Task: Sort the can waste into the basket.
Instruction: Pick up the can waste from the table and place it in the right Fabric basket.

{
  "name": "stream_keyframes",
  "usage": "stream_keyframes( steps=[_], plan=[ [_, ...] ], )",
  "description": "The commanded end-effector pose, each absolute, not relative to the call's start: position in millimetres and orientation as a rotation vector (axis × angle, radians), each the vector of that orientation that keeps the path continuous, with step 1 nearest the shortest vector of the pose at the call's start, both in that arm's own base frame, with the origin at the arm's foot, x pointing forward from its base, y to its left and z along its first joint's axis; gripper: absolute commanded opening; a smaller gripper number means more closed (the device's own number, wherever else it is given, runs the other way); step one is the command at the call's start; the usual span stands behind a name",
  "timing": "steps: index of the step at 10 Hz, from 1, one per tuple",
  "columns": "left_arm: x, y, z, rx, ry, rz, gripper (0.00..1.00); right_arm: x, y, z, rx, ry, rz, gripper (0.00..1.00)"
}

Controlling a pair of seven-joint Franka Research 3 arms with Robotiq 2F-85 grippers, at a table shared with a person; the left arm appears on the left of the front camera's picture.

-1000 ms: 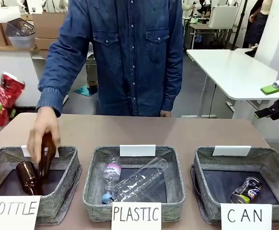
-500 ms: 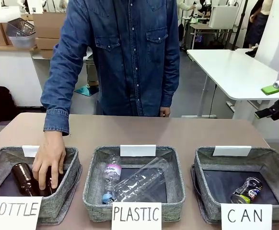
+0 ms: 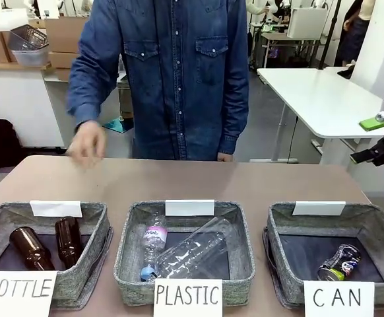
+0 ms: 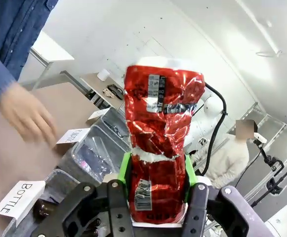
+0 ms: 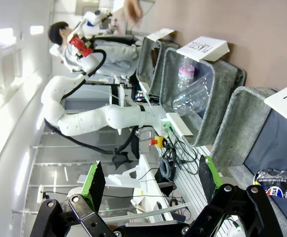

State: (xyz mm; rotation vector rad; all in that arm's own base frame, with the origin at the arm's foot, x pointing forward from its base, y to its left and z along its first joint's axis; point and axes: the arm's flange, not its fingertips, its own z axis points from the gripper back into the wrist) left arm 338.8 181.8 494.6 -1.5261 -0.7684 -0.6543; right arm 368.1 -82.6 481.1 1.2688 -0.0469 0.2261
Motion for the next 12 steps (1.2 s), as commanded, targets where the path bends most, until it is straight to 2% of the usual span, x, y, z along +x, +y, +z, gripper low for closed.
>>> stream_keyframes(
  steps=[1,4,6,7,8,9,10,11,12],
  plan=[
    [329.9,151.5,500.6,-1.505,-0.693,-0.730,0.47,368.0,-83.8,480.9,1.255,-0.062,0.245,1.00],
    [295.8,35.8,511.0,-1.414,-0.483,-1.042,0.47,368.0,-83.8,480.9,1.255,-0.062,0.245,1.00],
    [269.7,-47.3,527.9,-1.361,-0.423,-1.286,0.47,368.0,-83.8,480.9,1.255,-0.062,0.245,1.00],
    [259.3,-90.4,541.0,-1.220,-0.514,-1.416,0.47,368.0,-82.6,481.2,1.269,-0.047,0.226,1.00],
    [246.3,-134.7,559.0,-1.194,-0.513,-1.585,0.47,356.5,-96.1,493.8,1.234,-0.056,0.246,1.00],
    [235.0,-167.9,572.5,-1.137,-0.584,-1.700,0.47,349.1,-107.0,495.7,1.271,-0.068,0.269,1.00],
    [230.1,-198.4,580.3,-1.049,-0.723,-1.854,0.47,343.6,-117.5,490.9,1.281,-0.082,0.250,1.00],
    [237.3,-217.0,577.2,-1.031,-0.736,-1.823,0.47,338.5,-124.3,485.5,1.306,-0.121,0.189,1.00],
    [214.9,-188.0,583.6,-1.092,-0.566,-1.723,0.47,351.7,-103.4,491.6,1.269,-0.066,0.229,1.00]
  ],
)
